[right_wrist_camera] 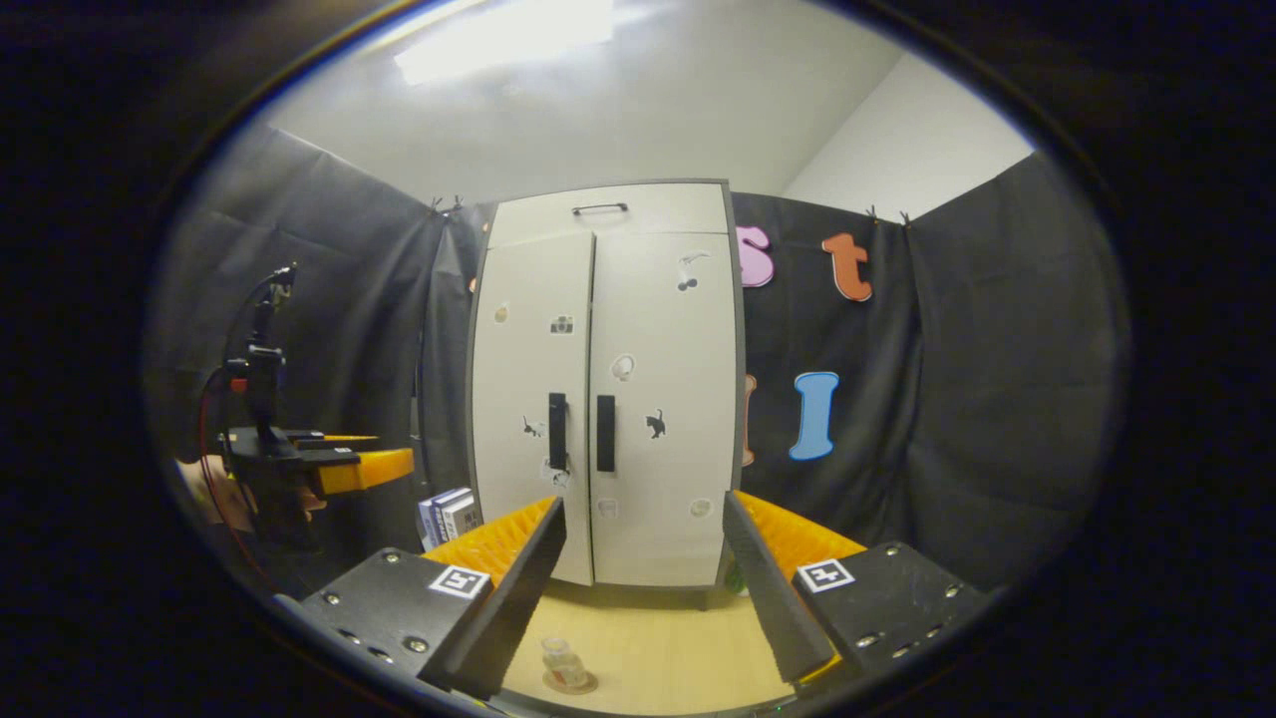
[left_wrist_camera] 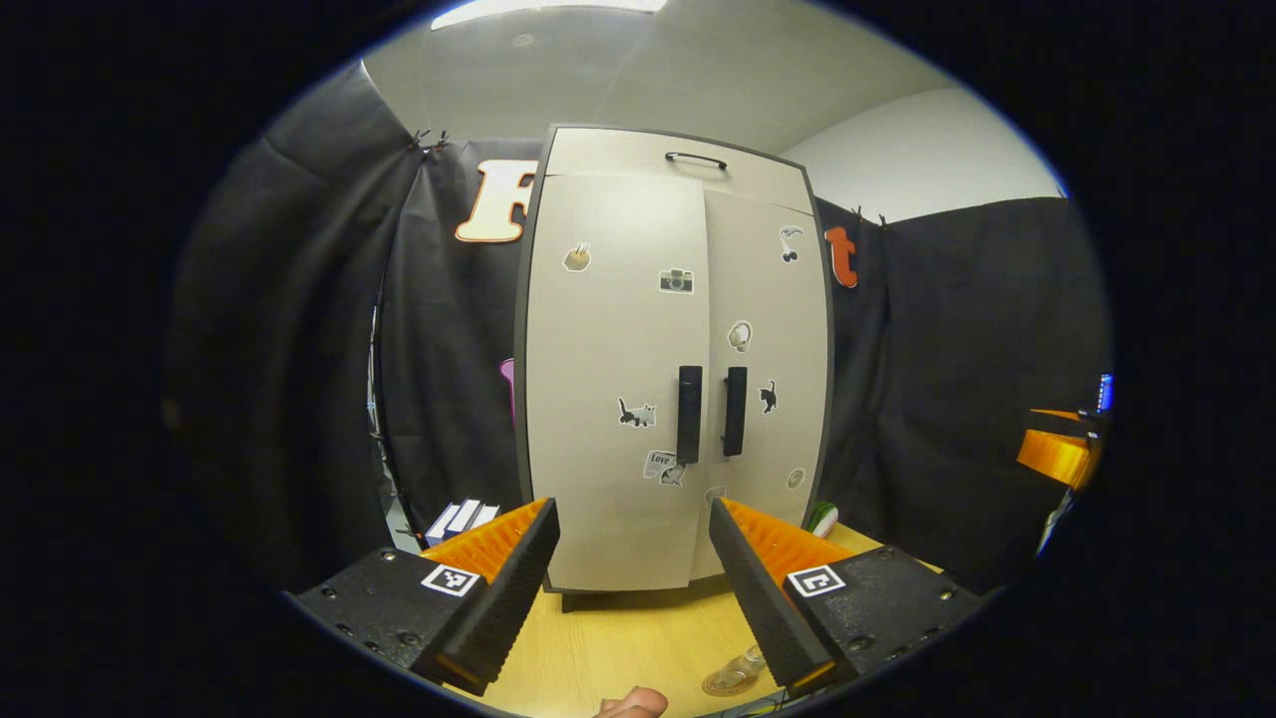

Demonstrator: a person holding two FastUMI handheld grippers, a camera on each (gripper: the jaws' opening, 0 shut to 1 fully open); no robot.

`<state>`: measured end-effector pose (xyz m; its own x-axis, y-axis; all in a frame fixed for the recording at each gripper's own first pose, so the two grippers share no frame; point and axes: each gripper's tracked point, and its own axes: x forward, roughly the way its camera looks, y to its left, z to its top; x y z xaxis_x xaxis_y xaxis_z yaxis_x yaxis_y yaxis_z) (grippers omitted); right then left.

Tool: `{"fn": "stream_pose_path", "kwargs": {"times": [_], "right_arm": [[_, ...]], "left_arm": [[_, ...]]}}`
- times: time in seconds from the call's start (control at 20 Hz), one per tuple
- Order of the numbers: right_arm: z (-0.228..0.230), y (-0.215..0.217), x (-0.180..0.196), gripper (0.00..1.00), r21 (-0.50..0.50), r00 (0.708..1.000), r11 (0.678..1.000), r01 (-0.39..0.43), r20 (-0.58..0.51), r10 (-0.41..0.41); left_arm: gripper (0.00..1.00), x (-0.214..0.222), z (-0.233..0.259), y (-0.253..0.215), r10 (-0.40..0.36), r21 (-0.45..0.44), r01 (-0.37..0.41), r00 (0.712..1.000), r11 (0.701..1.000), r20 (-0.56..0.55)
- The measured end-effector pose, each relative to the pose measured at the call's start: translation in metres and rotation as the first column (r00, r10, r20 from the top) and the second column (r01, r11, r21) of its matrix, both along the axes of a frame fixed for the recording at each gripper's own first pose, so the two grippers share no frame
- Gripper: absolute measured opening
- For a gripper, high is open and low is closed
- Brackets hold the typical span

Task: Grasp the bottle in the cabinet with the left hand and place it on the coaster, then close the right door with the right hand and the left door with the left hand.

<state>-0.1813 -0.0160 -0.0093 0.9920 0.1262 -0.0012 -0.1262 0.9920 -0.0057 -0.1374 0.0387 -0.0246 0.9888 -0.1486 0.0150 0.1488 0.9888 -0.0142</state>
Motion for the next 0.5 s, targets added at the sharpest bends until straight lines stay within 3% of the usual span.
{"fn": "stream_pose_path", "kwargs": {"times": [0.15, 0.2, 0.5], "right_arm": [[-0.003, 0.006, 0.007, 0.93, 0.016, 1.000, 1.000, -0.003, -0.007, 0.004], [-0.005, 0.008, 0.010, 0.96, 0.009, 1.000, 1.000, -0.003, -0.016, 0.003], [-0.013, 0.020, 0.015, 0.96, -0.044, 0.999, 0.999, -0.023, -0.029, 0.022]], "left_arm": [[0.96, -0.001, -0.002, 0.001, 0.000, 0.005, 0.000, 1.000, 1.000, 0.001], [0.96, -0.001, -0.003, 0.000, -0.006, 0.010, 0.006, 1.000, 1.000, 0.001], [0.96, -0.004, -0.005, -0.007, -0.029, 0.018, 0.029, 0.999, 0.999, 0.014]]}}
